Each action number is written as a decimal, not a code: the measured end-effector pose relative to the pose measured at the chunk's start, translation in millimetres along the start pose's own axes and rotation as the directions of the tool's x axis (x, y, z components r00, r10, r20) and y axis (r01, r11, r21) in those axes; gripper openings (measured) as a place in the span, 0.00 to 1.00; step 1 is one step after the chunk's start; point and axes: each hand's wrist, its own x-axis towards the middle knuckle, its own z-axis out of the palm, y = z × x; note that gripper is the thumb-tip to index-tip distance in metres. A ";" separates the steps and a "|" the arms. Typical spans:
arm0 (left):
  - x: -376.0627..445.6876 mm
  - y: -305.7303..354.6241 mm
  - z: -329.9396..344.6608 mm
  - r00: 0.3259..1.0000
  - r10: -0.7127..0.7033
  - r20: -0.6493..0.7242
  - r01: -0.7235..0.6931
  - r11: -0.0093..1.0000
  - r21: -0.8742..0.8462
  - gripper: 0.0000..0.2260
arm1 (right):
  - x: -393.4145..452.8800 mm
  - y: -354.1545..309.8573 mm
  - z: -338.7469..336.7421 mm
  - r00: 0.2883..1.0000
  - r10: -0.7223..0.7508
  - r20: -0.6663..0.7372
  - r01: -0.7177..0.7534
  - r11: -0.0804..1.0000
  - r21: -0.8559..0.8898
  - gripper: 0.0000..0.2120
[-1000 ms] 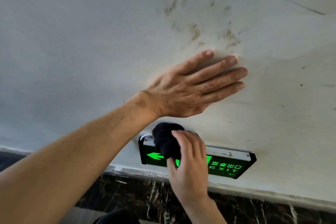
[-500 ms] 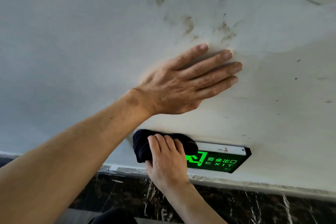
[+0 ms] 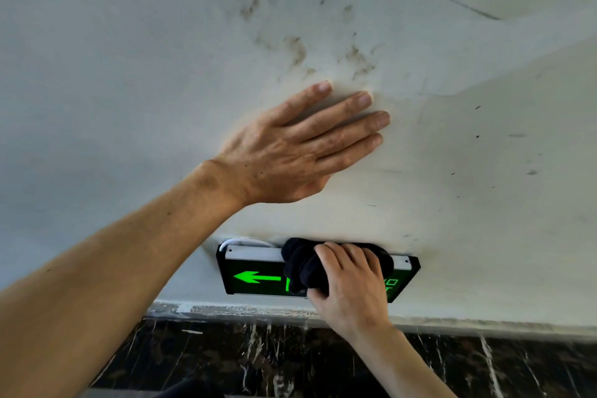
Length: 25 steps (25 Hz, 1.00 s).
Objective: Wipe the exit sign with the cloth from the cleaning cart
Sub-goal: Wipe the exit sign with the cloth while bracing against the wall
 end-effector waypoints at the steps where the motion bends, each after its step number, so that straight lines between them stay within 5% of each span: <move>1: -0.4 0.0 -0.1 1.000 0.002 0.005 -0.002 1.000 0.000 0.26 | -2.2 7.4 -1.8 1.000 0.010 0.000 -0.010 1.000 -0.005 0.29; 7: -0.7 -0.9 -0.4 1.000 0.004 0.020 -0.004 1.000 0.012 0.25 | -11.3 37.5 -12.6 0.996 0.087 -0.013 -0.086 0.996 0.003 0.28; 12: -0.9 -0.2 1.4 1.000 -0.002 0.012 0.002 1.000 0.006 0.25 | -22.9 46.8 -11.1 0.941 0.338 -0.024 -0.329 0.929 0.169 0.26; 16: 0.1 0.5 1.9 1.000 0.000 -0.015 0.000 1.000 0.001 0.25 | -27.5 39.7 -13.1 0.837 0.547 -0.007 -0.500 0.771 0.395 0.21; 19: 0.0 0.7 2.2 1.000 -0.003 -0.006 0.003 1.000 0.002 0.25 | -28.4 44.7 -22.1 0.790 0.595 0.146 -0.575 0.640 0.509 0.13; 22: -0.9 0.1 2.0 1.000 -0.007 -0.004 0.007 1.000 0.011 0.25 | -46.9 55.3 -23.0 0.681 0.621 0.388 -0.702 0.401 0.589 0.09; 25: -0.6 -0.1 1.4 1.000 -0.002 -0.005 0.002 1.000 0.001 0.25 | -73.5 63.5 -20.2 0.580 0.662 0.475 -0.736 0.176 0.653 0.11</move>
